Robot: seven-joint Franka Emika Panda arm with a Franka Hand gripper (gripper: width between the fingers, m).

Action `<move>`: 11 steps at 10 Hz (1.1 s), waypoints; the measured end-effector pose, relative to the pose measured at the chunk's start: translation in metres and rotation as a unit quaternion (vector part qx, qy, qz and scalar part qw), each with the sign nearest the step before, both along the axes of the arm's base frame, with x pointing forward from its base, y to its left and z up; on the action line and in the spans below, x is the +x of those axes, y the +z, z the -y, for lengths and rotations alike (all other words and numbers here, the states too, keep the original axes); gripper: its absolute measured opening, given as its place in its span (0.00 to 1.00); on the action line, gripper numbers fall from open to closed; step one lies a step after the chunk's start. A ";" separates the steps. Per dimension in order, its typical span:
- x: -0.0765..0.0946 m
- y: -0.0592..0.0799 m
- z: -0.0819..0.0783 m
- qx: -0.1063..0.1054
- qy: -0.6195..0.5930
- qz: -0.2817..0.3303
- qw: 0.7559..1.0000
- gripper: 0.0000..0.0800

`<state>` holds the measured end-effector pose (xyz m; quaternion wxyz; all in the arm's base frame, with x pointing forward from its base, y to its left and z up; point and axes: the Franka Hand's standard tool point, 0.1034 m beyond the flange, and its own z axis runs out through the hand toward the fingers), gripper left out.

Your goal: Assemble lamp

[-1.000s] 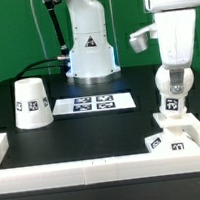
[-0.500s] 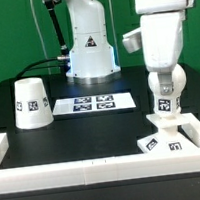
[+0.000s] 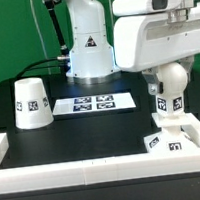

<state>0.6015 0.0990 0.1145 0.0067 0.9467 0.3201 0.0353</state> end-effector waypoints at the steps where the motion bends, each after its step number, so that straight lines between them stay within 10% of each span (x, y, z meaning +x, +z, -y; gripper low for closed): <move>1: 0.000 0.000 0.000 0.001 -0.013 0.000 1.000 0.72; 6: 0.000 0.000 0.001 0.015 -0.200 -0.001 0.980 0.72; 11: -0.003 -0.001 0.003 0.029 -0.465 -0.006 0.885 0.72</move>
Offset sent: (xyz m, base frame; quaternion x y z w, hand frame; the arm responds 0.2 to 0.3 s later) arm 0.0000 0.0000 0.0000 0.0000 0.0000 0.1296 0.9916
